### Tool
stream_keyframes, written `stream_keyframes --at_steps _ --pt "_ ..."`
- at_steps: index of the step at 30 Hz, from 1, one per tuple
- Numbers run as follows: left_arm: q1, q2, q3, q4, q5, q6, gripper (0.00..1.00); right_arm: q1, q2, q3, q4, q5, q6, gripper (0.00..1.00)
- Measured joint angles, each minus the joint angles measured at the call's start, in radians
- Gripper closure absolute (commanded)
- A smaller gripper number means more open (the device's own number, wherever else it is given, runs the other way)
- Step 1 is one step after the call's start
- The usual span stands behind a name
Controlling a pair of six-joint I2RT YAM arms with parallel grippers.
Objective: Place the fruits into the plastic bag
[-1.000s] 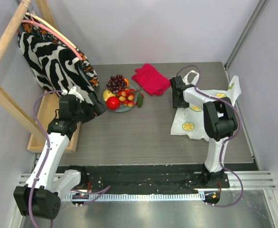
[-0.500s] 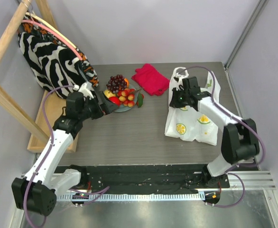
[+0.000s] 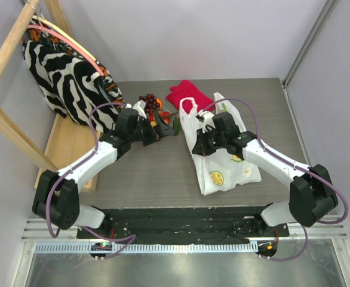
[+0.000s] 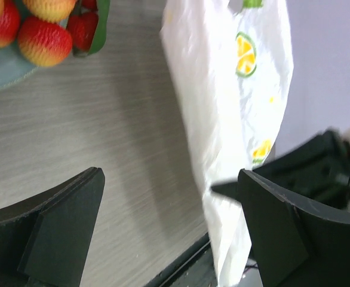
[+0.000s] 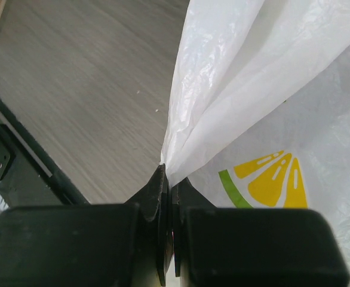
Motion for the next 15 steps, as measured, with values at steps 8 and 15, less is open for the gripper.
stream_keyframes --at_steps 8,15 --pt "-0.009 0.124 0.050 0.090 0.006 -0.067 0.00 0.125 0.034 0.030 -0.005 -0.007 0.002 0.94" --pt "-0.046 0.164 0.108 0.027 -0.037 -0.063 0.00 0.197 0.060 0.062 -0.013 0.005 -0.006 0.92"
